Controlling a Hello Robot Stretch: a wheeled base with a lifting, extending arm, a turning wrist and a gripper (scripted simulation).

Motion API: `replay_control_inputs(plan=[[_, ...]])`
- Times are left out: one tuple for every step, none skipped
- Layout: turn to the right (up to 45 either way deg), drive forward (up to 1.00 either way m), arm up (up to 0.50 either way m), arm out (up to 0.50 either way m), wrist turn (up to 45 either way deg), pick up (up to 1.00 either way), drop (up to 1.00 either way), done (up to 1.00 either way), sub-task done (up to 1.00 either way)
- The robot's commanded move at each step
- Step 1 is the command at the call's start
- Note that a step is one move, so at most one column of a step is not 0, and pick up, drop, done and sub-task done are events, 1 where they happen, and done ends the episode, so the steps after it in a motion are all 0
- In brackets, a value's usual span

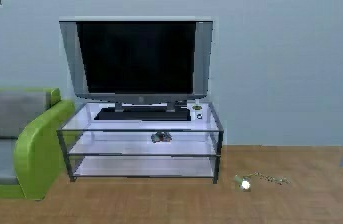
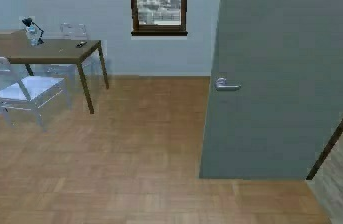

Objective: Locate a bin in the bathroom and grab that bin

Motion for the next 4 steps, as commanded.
replay_control_inputs(plan=[[-42.0, 0.00, 0.00, 0.00, 0.0, 0.00, 0.00, 0.00, 0.00], [0.0, 0.30, 0.00, 0.00, 0.0, 0.00, 0.00, 0.00, 0.00], [-36.0, 0.00, 0.00, 0.00, 0.0, 0.00, 0.00, 0.00, 0.00], [0.0, 1.00, 0.00, 0.00, 0.0, 0.00, 0.00, 0.00, 0.00]])
